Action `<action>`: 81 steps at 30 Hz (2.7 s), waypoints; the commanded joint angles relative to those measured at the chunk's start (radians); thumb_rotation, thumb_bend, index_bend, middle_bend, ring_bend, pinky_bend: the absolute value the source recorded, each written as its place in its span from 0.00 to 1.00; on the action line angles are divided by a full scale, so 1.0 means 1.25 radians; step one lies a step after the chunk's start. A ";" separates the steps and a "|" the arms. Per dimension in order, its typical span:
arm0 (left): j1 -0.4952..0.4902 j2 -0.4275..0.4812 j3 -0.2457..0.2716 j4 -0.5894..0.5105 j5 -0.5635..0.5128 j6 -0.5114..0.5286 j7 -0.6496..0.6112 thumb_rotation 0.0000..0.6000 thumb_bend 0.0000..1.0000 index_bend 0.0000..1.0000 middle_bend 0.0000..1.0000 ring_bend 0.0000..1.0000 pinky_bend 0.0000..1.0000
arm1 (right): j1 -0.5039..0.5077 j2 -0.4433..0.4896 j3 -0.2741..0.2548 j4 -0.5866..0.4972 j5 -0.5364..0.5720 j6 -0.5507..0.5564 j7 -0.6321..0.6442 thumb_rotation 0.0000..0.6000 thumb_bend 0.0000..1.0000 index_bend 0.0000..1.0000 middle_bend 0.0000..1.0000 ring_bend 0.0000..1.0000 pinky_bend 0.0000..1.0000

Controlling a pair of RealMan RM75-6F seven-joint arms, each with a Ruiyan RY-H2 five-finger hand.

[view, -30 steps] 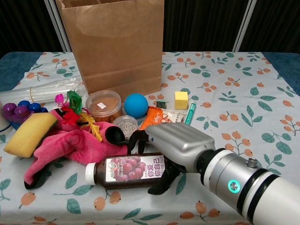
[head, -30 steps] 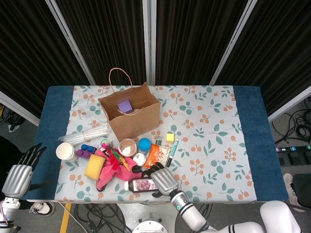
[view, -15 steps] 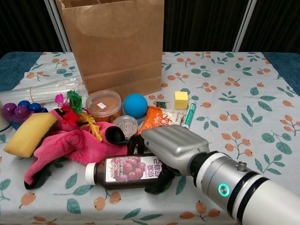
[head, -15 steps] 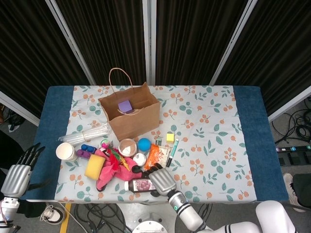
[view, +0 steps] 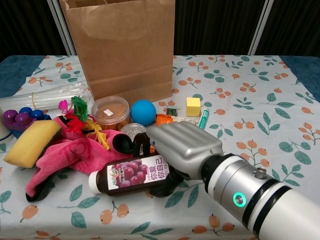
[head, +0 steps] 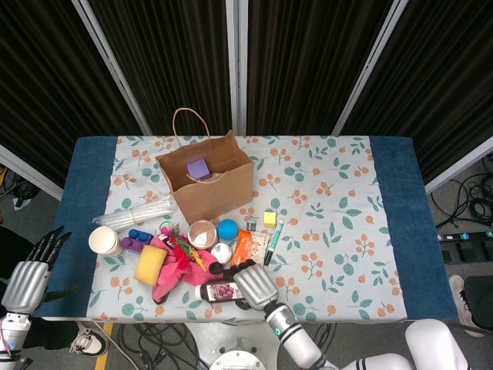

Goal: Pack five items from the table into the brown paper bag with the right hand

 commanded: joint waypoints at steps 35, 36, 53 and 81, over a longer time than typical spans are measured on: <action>-0.009 0.005 0.002 -0.033 0.008 -0.011 0.019 1.00 0.05 0.11 0.10 0.06 0.16 | -0.031 0.200 0.073 -0.201 -0.135 0.089 0.044 1.00 0.34 0.61 0.55 0.43 0.41; -0.009 0.005 0.003 -0.034 0.008 -0.012 0.019 1.00 0.05 0.11 0.10 0.06 0.16 | -0.032 0.203 0.074 -0.204 -0.137 0.091 0.045 1.00 0.34 0.61 0.55 0.43 0.41; -0.009 0.009 0.009 -0.040 0.012 -0.015 0.020 1.00 0.05 0.11 0.10 0.06 0.16 | -0.040 0.294 0.140 -0.319 -0.188 0.143 0.031 1.00 0.34 0.61 0.55 0.43 0.41; -0.029 0.024 0.001 -0.063 0.014 -0.026 0.026 1.00 0.05 0.11 0.10 0.06 0.16 | 0.279 0.348 0.522 -0.308 0.193 0.168 -0.153 1.00 0.35 0.62 0.55 0.43 0.41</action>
